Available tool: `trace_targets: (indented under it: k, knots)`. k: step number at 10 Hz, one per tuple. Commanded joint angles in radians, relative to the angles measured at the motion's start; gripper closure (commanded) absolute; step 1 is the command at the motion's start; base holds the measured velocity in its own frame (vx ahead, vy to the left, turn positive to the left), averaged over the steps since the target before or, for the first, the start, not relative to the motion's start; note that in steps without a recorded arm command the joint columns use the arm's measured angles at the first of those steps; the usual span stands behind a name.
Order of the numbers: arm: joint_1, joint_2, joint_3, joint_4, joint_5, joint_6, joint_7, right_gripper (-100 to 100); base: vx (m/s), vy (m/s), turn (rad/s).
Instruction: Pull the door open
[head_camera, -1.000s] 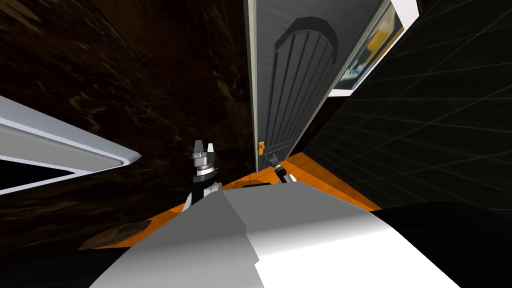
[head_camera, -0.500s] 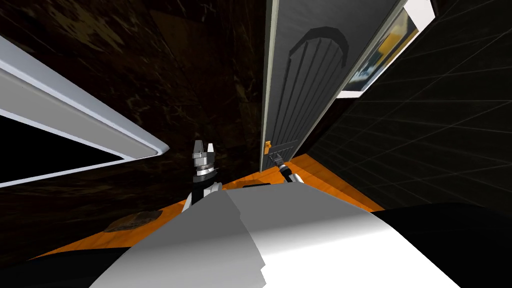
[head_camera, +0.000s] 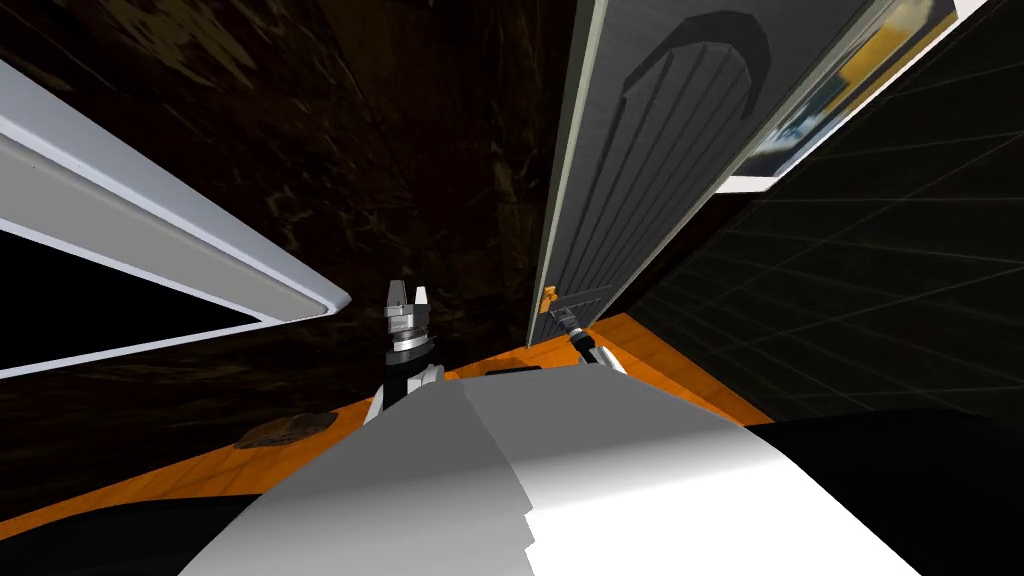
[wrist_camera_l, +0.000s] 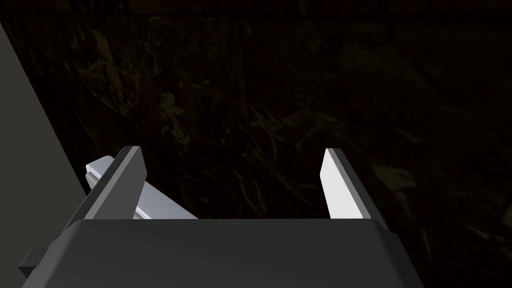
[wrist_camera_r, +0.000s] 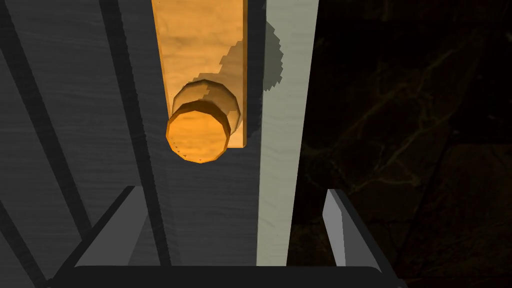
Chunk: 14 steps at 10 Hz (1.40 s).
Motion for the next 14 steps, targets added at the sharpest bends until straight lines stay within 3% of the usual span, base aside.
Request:
trace_targets:
  k: [1, 4, 5, 6, 11, 14]
  knots:
    - [-0.019, -0.021, -0.035, 0.031, -0.018, -0.014, -0.01, -100, 0.172, 0.082, 0.14]
    - [-0.048, -0.063, -0.098, 0.085, -0.051, -0.046, -0.026, -100, 0.216, 0.06, 0.115]
    - [-0.046, -0.053, -0.085, 0.078, -0.044, -0.039, -0.02, -100, 0.089, 0.009, 0.027]
    - [-0.046, -0.053, -0.085, 0.078, -0.044, -0.039, -0.02, 100, -0.006, -0.004, -0.035]
    - [-0.046, -0.053, -0.085, 0.078, -0.044, -0.039, -0.02, 100, -0.017, -0.008, -0.001]
    - [-0.034, -0.061, -0.075, 0.069, -0.105, -0.029, -0.099, 100, -0.037, -0.032, 0.083]
